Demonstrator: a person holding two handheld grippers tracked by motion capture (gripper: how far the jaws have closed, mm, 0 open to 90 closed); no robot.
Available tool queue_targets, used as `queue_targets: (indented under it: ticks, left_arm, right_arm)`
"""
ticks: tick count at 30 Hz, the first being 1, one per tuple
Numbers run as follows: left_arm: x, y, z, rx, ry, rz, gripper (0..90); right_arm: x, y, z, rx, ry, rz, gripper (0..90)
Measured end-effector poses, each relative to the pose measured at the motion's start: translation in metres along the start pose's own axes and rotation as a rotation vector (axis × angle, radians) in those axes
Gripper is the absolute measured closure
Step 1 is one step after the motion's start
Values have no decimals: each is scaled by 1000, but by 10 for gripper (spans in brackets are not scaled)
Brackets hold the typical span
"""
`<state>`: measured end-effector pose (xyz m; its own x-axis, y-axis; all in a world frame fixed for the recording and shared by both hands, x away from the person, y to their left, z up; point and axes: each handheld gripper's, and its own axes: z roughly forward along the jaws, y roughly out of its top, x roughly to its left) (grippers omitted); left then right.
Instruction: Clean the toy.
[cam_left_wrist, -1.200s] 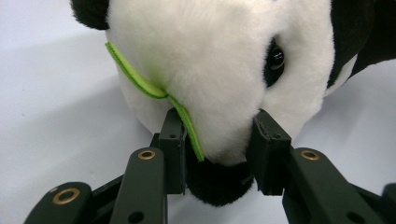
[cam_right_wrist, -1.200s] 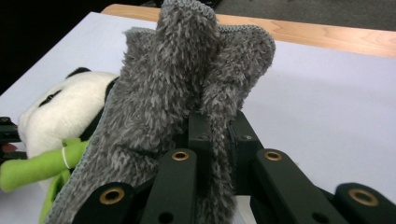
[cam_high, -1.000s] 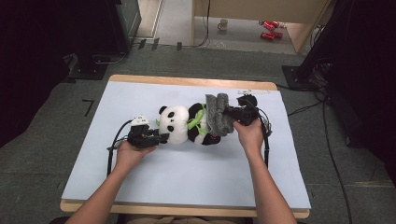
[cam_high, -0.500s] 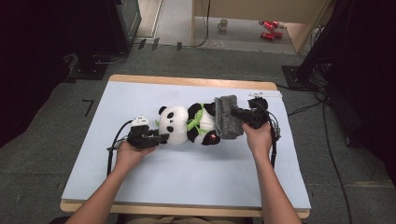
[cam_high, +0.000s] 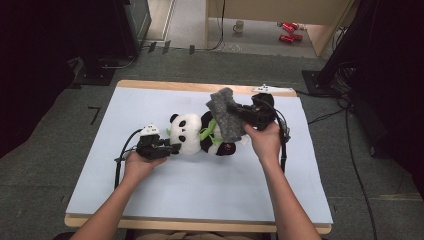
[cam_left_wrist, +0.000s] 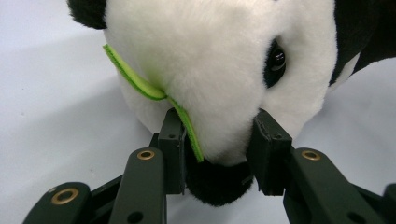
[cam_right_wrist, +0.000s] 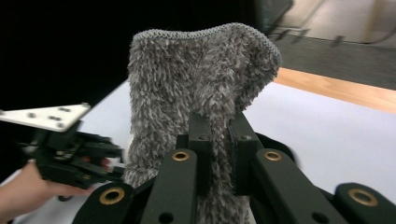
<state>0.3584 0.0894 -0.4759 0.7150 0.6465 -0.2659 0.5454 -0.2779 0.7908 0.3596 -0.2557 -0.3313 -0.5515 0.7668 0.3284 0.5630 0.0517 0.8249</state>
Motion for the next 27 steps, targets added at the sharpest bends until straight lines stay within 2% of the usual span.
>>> queue_targets:
  ticks: [2, 4, 6, 8, 10, 11, 14, 17, 23, 27]
  left_arm:
    - [0, 0, 0, 2, 0, 1, 618]
    - [0, 0, 0, 3, 0, 2, 618]
    - [1, 0, 0, 7, -1, 0, 618]
    - [1, 0, 0, 13, -1, -13, 619]
    - [3, 0, 1, 18, -4, -24, 620]
    - [3, 0, 1, 18, -4, -31, 620]
    - [2, 1, 1, 18, -5, -31, 620]
    - [2, 0, 1, 18, -5, -26, 619]
    - [1, 0, 0, 24, -4, -22, 619]
    - [2, 0, 0, 24, -7, -21, 619]
  right_arm:
    - [5, 0, 11, 24, 6, -23, 836]
    - [4, -6, 28, 80, -3, -50, 836]
    - [-2, -15, 44, 131, -17, -40, 836]
    - [-9, -25, 55, 160, -13, -22, 837]
    - [-14, -37, 65, 190, -18, -35, 838]
    - [-17, -41, 65, 181, -15, -49, 838]
    - [-30, -49, 61, 176, 22, -8, 840]
    - [-37, -56, 54, 191, 24, -22, 842]
    - [-41, -64, 49, 192, 20, -47, 843]
    - [-44, -72, 45, 182, 25, -42, 843]
